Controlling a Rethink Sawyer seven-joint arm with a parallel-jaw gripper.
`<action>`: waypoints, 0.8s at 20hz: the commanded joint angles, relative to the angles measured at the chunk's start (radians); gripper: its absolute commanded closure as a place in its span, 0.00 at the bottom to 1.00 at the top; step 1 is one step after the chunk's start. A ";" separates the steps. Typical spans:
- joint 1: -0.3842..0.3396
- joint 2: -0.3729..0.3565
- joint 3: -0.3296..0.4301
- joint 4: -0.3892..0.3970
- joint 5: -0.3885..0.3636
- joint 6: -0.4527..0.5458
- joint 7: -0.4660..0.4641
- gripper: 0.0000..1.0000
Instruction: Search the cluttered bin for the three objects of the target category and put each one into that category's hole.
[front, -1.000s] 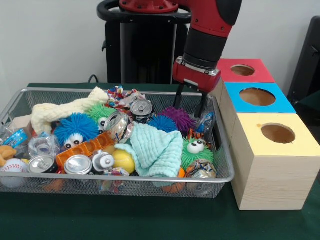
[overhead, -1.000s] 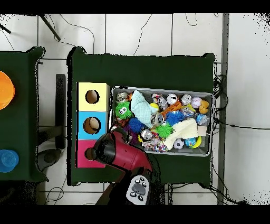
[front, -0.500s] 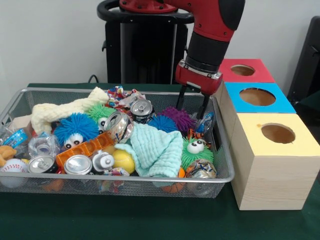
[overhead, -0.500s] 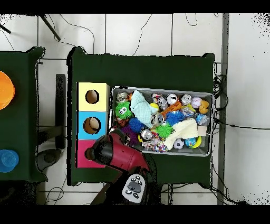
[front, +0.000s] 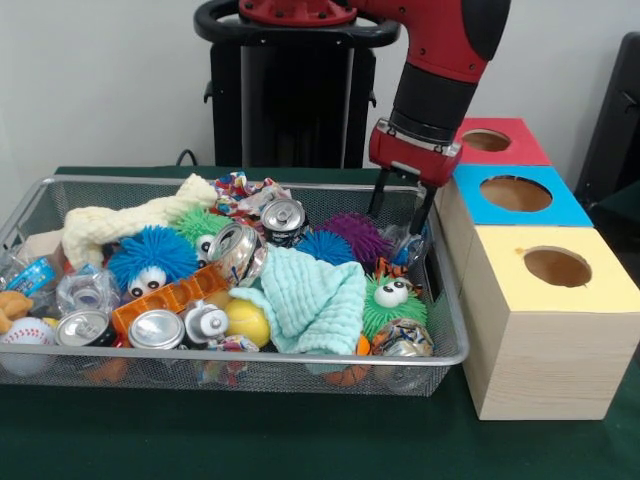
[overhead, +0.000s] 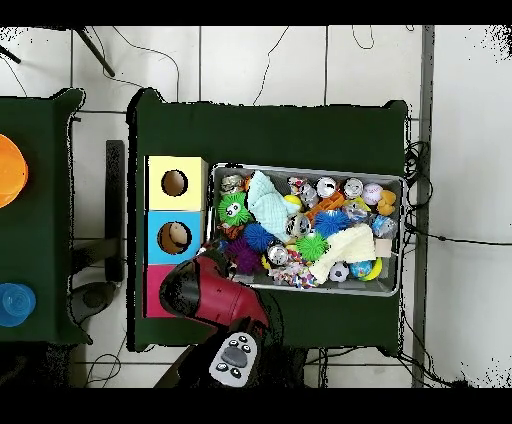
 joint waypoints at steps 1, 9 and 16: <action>0.028 0.052 0.067 -0.009 0.012 0.072 0.178 0.00; -0.031 0.084 0.089 -0.037 -0.028 0.079 0.118 0.00; -0.071 0.081 0.127 -0.033 -0.050 0.058 0.101 0.00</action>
